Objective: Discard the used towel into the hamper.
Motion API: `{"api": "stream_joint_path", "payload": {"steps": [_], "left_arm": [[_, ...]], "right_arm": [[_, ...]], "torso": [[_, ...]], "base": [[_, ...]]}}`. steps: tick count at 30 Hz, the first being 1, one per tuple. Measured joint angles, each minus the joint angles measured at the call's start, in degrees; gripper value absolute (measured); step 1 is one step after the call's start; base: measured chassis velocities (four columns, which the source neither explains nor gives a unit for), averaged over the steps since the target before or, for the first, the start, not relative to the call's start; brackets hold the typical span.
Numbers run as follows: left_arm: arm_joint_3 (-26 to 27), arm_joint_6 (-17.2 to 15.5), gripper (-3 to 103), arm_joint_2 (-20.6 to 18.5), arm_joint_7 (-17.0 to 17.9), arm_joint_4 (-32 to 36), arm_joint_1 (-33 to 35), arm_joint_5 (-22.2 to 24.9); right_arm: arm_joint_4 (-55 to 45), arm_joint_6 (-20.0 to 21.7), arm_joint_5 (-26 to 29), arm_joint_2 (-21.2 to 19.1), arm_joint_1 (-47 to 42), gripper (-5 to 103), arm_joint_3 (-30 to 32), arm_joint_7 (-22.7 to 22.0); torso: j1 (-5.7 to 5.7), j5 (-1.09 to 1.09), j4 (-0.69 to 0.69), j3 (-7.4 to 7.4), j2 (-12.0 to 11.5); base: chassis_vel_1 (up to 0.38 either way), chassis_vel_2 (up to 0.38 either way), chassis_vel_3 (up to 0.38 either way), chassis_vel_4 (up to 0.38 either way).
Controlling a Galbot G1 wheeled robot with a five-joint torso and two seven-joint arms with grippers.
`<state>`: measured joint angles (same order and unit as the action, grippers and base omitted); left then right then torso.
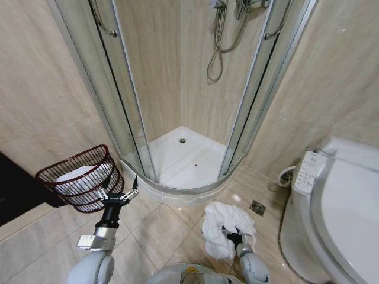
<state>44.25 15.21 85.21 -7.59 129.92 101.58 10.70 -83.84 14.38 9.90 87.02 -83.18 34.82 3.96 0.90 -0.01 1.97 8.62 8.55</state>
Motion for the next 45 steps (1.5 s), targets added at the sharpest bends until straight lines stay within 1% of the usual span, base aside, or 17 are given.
{"api": "stream_joint_path", "payload": {"steps": [2, 3, 5, 8, 11, 12, 15, 16, 19, 20, 23, 24, 26, 27, 30, 38, 45], "left_arm": [[-0.06, -0.05, 100, -0.06, -0.02, 0.01, -0.09, -0.02], [-0.06, -0.05, 100, -0.06, -0.02, 0.01, -0.09, -0.02], [-0.07, -0.05, 100, -0.09, -0.03, 0.01, -0.09, -0.02], [-0.07, -0.05, 100, -0.20, -0.03, 0.01, -0.09, -0.02], [-0.07, -0.07, 100, -0.26, -0.04, 0.07, -0.17, -0.02], [-0.07, -0.07, 100, -0.26, -0.04, 0.07, -0.17, -0.02], [-0.06, -0.66, 100, -0.36, -0.07, 0.49, -0.19, -0.03], [-0.06, -0.66, 100, -0.36, -0.07, 0.49, -0.19, -0.03], [-0.05, -0.82, 100, -0.33, -0.09, 0.73, -0.14, 0.08], [-0.05, -0.82, 100, -0.33, -0.09, 0.73, -0.14, 0.08], [-0.09, -0.73, 100, -0.20, -0.10, 0.83, 0.13, 0.13], [-0.09, -0.73, 100, -0.20, -0.10, 0.83, 0.13, 0.13], [-0.15, -0.36, 100, -0.11, -0.12, 0.83, 0.41, 0.27], [-0.15, -0.36, 100, -0.11, -0.12, 0.83, 0.41, 0.27], [-0.25, 0.55, 100, 0.02, -0.12, 0.44, 0.61, 0.37], [-0.26, -0.17, 100, 0.14, -0.12, 0.54, 0.91, 0.49], [-0.24, -0.44, 100, 0.24, -0.97, 0.74, 1.13, 0.28]], "right_arm": [[0.09, -0.19, 0.23, -0.08, 0.01, 54, 0.02, -0.04], [0.09, -0.19, 0.23, -0.08, 0.01, 54, 0.02, -0.04], [0.33, -0.39, 0.40, -0.10, 0.09, 42, 0.09, -0.05], [0.60, -0.60, 0.59, -0.17, 0.19, 37, 0.16, -0.06], [0.78, -1.19, 0.68, -0.21, 0.24, 22, 0.18, -0.60], [0.78, -1.19, 0.68, -0.21, 0.24, 22, 0.18, -0.60], [-0.61, -3.39, 0.90, -0.05, -0.33, 13, 0.15, -2.89], [-0.61, -3.39, 0.90, -0.05, -0.33, 13, 0.15, -2.89], [-4.47, -8.01, 1.75, -0.09, -1.57, 12, 0.45, -5.62], [-4.47, -8.01, 1.75, -0.09, -1.57, 12, 0.45, -5.62], [-11.19, -13.44, 1.28, -0.32, -4.42, 12, 1.96, -6.37], [-11.19, -13.44, 1.28, -0.32, -4.42, 12, 1.96, -6.37], [-18.26, -16.41, 0.38, -0.26, -8.27, 12, 3.65, -6.05], [-18.26, -16.41, 0.38, -0.26, -8.27, 12, 3.65, -6.05], [-30.08, -19.93, -0.73, -0.24, -15.33, 12, 6.24, -5.06], [-43.69, -21.66, -2.09, 0.47, -20.91, 12, 7.09, -6.38], [-48.27, -21.88, -5.70, 1.41, -21.04, 12, 6.35, -6.58]], "torso": [[0.00, 0.00, 0.00, 0.00, 0.00], [0.00, 0.00, 0.00, 0.00, 0.00], [0.00, 0.00, 0.00, 0.00, 0.00], [0.00, 0.00, 0.00, 0.00, 0.00], [0.00, 0.00, 0.00, 0.00, 0.00], [0.00, 0.00, 0.00, 0.00, 0.00], [0.00, 0.02, 0.00, 0.01, 0.00], [0.00, 0.02, 0.00, 0.01, 0.00], [0.01, 0.02, 0.00, 0.01, 0.00], [0.01, 0.02, 0.00, 0.01, 0.00], [0.00, 0.02, 0.01, 0.01, 0.00], [0.00, 0.02, 0.01, 0.01, 0.00], [0.01, 0.04, 0.00, 0.01, 0.00], [0.01, 0.04, 0.00, 0.01, 0.00], [0.00, 0.01, -0.01, 0.00, 0.01], [0.00, 0.01, -0.01, 0.00, 0.01], [-0.01, 0.01, 0.00, -0.06, -0.05]], "base": [[0.000, 0.000, 0.000, 0.000], [0.000, 0.000, 0.000, 0.000], [0.000, 0.000, 0.000, 0.000], [0.000, 0.000, 0.000, 0.000], [0.000, 0.000, 0.000, 0.000], [0.000, 0.000, 0.000, 0.000], [0.000, 0.000, 0.000, 0.000], [0.000, 0.000, 0.000, 0.000], [0.000, 0.000, 0.000, 0.000], [0.000, 0.000, 0.000, 0.000], [0.000, 0.000, 0.000, 0.000], [0.000, 0.000, 0.000, 0.000], [0.000, 0.000, 0.000, 0.000], [0.000, 0.000, 0.000, 0.000], [0.000, 0.000, 0.000, 0.000], [0.000, 0.000, 0.000, 0.000], [0.000, 0.000, 0.000, 0.000]]}}
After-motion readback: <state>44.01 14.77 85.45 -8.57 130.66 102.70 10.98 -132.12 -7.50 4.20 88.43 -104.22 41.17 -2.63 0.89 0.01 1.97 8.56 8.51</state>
